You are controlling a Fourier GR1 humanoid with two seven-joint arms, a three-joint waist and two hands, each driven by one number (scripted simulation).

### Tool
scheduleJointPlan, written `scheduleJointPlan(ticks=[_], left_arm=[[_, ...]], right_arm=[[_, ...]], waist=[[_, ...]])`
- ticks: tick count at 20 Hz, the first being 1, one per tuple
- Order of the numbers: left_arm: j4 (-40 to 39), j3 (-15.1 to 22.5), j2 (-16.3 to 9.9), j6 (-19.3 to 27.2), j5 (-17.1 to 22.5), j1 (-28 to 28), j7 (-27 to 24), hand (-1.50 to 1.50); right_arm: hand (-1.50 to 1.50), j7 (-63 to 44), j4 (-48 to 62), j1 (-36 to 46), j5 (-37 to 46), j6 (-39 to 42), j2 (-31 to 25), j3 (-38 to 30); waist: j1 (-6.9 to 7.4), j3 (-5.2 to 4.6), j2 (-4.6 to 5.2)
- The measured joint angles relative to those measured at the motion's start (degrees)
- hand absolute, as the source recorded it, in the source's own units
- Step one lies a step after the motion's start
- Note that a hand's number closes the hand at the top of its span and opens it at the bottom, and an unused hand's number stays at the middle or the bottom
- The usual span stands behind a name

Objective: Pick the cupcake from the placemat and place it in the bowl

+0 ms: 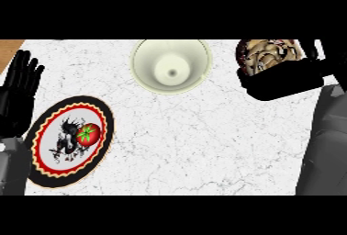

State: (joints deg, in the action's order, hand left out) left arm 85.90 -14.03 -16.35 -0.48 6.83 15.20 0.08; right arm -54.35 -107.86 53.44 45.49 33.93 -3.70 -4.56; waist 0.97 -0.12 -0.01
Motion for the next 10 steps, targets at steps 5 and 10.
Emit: scheduleJointPlan(ticks=[5,10], left_arm=[[1.01,0.35,0.39,0.12,-0.24,-0.80,0.01,0.00],[-0.35,0.11,0.16,-0.25,-0.42,-0.46,-1.02,0.00]], right_arm=[[1.50,0.76,13.49,5.36,1.29,-2.90,2.13,0.97],[1.50,2.16,27.33,9.50,1.24,-11.41,3.15,3.22]], waist=[[0.23,0.05,0.15],[0.43,0.05,0.29]])
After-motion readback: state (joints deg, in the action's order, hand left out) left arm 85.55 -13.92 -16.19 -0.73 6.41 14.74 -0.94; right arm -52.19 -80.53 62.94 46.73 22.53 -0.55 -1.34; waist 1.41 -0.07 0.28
